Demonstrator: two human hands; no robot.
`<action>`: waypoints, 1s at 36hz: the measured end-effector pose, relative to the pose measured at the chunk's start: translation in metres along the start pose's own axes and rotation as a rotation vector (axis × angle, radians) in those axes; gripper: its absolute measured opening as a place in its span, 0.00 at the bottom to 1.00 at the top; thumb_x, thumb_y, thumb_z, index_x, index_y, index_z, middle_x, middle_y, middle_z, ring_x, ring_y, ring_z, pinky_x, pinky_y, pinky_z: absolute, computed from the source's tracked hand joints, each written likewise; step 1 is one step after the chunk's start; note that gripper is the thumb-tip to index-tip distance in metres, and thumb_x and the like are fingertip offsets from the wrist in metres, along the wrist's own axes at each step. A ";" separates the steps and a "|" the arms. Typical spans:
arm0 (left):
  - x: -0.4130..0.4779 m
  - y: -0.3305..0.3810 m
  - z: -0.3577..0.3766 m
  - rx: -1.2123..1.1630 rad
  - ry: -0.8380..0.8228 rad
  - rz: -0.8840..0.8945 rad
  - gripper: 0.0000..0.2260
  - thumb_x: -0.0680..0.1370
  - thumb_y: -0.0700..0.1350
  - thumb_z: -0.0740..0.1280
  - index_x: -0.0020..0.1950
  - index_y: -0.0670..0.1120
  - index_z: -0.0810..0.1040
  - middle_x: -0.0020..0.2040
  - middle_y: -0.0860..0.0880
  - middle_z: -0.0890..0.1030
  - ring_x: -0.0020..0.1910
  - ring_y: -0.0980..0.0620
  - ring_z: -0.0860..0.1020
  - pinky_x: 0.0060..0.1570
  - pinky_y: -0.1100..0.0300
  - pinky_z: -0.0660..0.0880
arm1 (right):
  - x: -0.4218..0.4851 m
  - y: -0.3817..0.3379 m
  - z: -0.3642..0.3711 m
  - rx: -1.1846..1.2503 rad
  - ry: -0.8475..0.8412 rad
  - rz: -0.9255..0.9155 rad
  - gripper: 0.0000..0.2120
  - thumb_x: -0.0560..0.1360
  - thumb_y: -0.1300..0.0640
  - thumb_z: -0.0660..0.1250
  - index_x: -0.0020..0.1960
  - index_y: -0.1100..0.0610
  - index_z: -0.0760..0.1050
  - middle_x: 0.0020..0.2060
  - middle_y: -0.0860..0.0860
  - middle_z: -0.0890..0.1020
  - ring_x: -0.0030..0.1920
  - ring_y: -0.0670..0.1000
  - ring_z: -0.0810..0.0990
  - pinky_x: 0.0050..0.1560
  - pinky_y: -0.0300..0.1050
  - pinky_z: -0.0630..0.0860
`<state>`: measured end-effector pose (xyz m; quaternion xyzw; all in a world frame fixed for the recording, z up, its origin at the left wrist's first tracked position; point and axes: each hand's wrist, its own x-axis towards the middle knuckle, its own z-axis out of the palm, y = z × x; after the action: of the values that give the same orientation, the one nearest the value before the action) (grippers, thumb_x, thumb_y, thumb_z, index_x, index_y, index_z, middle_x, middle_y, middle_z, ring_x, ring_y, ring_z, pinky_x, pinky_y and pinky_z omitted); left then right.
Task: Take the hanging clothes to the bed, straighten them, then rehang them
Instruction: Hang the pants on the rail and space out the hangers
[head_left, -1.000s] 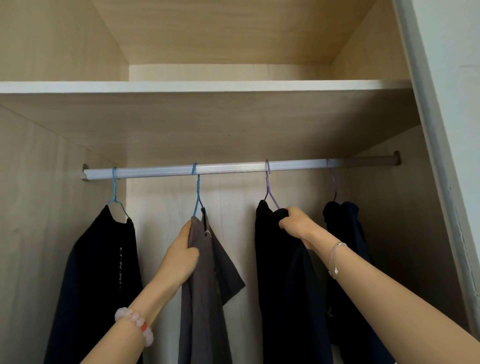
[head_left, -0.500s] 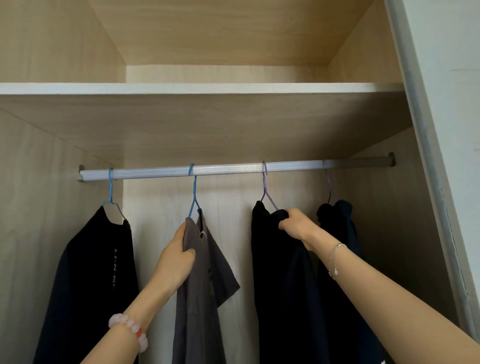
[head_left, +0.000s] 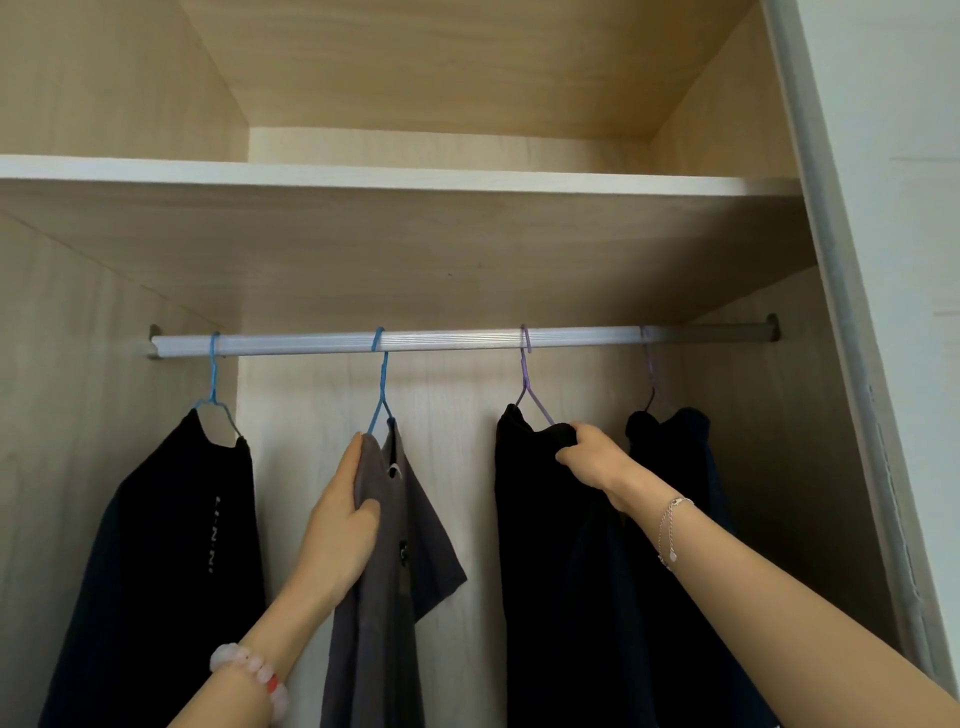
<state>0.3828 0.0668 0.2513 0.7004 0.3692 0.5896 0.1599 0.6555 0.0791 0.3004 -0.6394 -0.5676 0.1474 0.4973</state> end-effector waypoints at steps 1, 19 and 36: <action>-0.002 0.002 0.000 -0.001 0.009 0.020 0.33 0.76 0.31 0.53 0.75 0.59 0.55 0.68 0.57 0.65 0.66 0.56 0.67 0.65 0.57 0.68 | 0.000 0.001 0.000 -0.002 -0.001 -0.001 0.19 0.85 0.69 0.58 0.75 0.65 0.71 0.67 0.65 0.80 0.67 0.65 0.81 0.69 0.57 0.80; -0.043 0.018 0.005 0.489 0.152 0.266 0.28 0.73 0.35 0.61 0.73 0.47 0.62 0.74 0.43 0.60 0.73 0.43 0.61 0.71 0.51 0.61 | -0.094 0.006 -0.013 -0.226 0.138 -0.204 0.23 0.88 0.59 0.61 0.83 0.56 0.68 0.71 0.57 0.82 0.71 0.58 0.81 0.70 0.49 0.76; -0.276 0.052 0.244 -0.234 -0.820 -0.122 0.29 0.75 0.48 0.65 0.64 0.72 0.52 0.65 0.71 0.59 0.69 0.66 0.62 0.70 0.61 0.62 | -0.286 0.223 -0.062 -0.162 0.658 0.036 0.39 0.76 0.43 0.65 0.84 0.51 0.59 0.83 0.50 0.65 0.81 0.47 0.61 0.85 0.53 0.57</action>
<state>0.6211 -0.1117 0.0288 0.8308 0.2462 0.2900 0.4063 0.7420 -0.1685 0.0418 -0.7001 -0.3753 -0.1035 0.5986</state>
